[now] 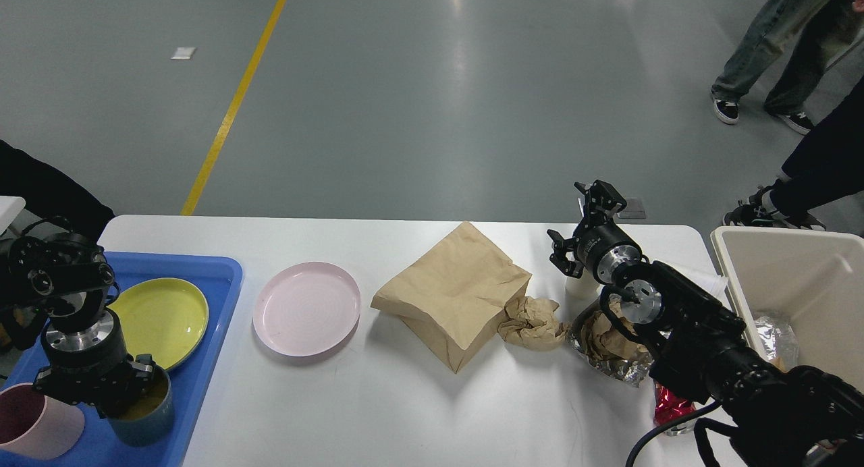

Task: Tidy desktop
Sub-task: 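Lower the teal mug onto the tray and open the left gripper, then raise the left gripper away from the mug and swing it back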

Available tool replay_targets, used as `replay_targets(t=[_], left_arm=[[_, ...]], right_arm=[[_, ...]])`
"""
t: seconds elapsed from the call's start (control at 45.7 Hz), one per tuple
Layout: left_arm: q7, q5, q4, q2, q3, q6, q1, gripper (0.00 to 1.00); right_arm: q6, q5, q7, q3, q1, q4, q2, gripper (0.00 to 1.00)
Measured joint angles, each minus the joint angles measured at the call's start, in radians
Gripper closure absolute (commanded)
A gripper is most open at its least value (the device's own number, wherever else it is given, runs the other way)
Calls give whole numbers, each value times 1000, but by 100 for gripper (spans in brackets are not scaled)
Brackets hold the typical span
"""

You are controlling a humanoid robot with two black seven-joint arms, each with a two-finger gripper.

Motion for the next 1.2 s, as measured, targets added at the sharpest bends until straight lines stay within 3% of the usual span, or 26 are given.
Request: replay_targets(t=[0.372, 0.547, 0.832, 1.095, 1.204], left_arm=[[4, -1, -2, 0, 0, -7, 11, 100], [5, -1, -2, 0, 0, -11, 11, 92], [5, -1, -1, 9, 3, -8, 6, 71], [4, -1, -1, 27, 9, -13, -19, 40], [3, -1, -14, 50, 15, -27, -54, 35]], right_arm=[[0, 0, 0, 0, 0, 0, 0, 0], [0, 0, 0, 0, 0, 0, 0, 0], [0, 0, 0, 0, 0, 0, 0, 0], [0, 0, 0, 0, 0, 0, 0, 0], [0, 0, 0, 0, 0, 0, 0, 0]])
